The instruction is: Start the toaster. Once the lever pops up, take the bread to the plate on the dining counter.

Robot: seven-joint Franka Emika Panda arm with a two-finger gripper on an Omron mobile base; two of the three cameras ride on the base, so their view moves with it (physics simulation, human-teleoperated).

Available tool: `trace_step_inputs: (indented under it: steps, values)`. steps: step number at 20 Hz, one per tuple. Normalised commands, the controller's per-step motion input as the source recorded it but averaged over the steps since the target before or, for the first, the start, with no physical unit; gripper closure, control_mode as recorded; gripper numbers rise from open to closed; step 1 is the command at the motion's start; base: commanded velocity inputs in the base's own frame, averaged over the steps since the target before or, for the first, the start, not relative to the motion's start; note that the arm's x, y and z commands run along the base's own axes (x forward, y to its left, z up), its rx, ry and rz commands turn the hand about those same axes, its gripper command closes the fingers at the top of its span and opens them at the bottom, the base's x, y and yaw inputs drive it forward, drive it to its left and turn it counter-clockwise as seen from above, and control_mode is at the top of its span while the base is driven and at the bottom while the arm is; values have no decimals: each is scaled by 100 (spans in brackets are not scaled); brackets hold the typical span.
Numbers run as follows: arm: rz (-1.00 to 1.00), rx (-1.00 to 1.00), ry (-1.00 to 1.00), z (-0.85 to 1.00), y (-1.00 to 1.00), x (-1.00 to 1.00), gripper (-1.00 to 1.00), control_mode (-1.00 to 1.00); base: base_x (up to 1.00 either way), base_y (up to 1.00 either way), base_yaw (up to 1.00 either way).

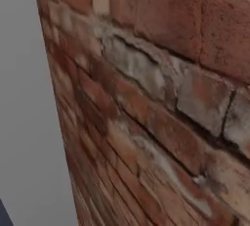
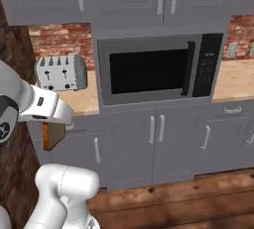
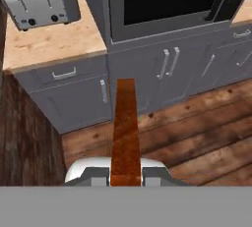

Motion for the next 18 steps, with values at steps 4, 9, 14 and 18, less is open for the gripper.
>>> trace_step_inputs:
  steps: [4,9,14,18]
  values:
    - [0,0,0,0,0,0,100,100,-34,-1,-86]
    - [0,0,0,0,0,0,100,100,-19,-3,-83]
    - [0,0,0,0,0,0,100,100,-9,-15,-78]
    - [0,0,0,0,0,0,100,100,-4,-24,-71]
